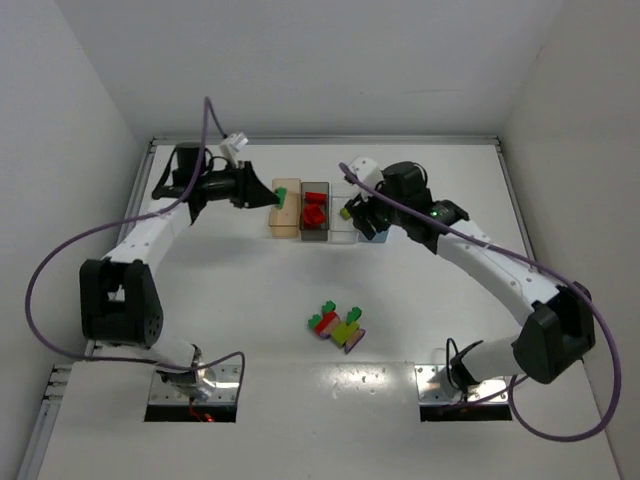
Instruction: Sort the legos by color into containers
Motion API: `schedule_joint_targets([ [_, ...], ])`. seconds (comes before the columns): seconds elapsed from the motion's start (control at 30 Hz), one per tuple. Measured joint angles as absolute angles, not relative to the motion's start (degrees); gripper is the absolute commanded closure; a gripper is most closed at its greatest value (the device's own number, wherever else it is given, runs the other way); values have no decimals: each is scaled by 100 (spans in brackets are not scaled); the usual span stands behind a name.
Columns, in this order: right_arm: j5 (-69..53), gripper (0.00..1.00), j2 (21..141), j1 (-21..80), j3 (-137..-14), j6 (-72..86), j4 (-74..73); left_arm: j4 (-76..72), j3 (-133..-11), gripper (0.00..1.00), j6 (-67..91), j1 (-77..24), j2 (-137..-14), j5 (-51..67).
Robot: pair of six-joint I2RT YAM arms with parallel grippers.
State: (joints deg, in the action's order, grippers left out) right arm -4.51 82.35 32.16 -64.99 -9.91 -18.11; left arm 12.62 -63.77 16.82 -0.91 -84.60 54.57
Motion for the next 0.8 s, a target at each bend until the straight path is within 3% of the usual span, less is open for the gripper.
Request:
schedule_joint_targets([
  [0.47, 707, 100, 7592, 1518, -6335, 224, -3020, 803, -10311, 92, 2097, -2460, -12077, 4641],
  [0.63, 582, 100, 7594, 1059, -6484, 475, -3238, 762, -11590, 89, 2150, -2845, -13082, 4410],
  [0.8, 183, 100, 7655, 784, -6799, 637, -3332, 740, -11981, 89, 2171, -2945, -13655, 4209],
])
